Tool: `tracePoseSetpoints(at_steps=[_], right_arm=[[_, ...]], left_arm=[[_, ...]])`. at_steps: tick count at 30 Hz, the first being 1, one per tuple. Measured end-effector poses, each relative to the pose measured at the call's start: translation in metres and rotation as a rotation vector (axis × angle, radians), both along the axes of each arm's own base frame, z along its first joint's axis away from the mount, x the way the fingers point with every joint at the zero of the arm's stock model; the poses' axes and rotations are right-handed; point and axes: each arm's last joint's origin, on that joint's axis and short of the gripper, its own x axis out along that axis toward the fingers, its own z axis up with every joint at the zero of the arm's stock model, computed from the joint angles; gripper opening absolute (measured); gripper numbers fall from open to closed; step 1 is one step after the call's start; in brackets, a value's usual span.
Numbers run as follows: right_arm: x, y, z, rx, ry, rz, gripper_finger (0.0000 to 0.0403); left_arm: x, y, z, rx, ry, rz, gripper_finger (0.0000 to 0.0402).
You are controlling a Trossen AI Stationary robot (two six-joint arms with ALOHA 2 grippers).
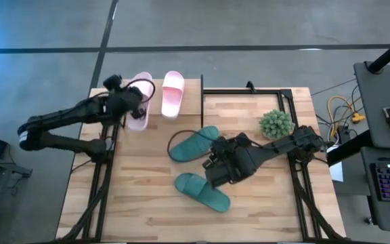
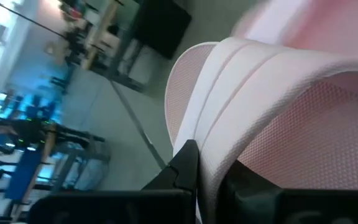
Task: Pick and place slides into the shelf
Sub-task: Put the pink slipper on the shelf
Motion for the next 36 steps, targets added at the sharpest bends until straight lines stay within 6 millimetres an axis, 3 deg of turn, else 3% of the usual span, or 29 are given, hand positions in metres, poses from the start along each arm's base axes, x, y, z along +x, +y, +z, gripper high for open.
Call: tracePoseSetpoints(at_steps=[7, 15, 23, 32, 36], right_arm=[[0.011, -0.018, 0.000, 0.020, -0.032, -0.031, 0.0196], [0.018, -0.035, 0.001, 0.028, -0.060, -0.076, 0.0196], [0.023, -0.046, 0.001, 0.042, -0.084, -0.106, 0.0196], [0.037, -0.064, 0.003, 0.059, -0.124, -0.058, 0.0196], [0.042, -0.075, 0.004, 0.049, -0.133, -0.051, 0.0196]], left_arm=[[-0.013, 0.047, -0.019, -0.105, 0.017, 0.012, 0.0000], [0.004, 0.082, -0.028, -0.103, 0.013, -0.040, 0.0000], [0.019, 0.098, -0.052, -0.169, 0.074, -0.042, 0.0000], [0.023, 0.106, -0.059, -0.149, 0.100, 0.034, 0.0001], [0.021, 0.103, -0.059, -0.151, 0.066, 0.036, 0.0023]])
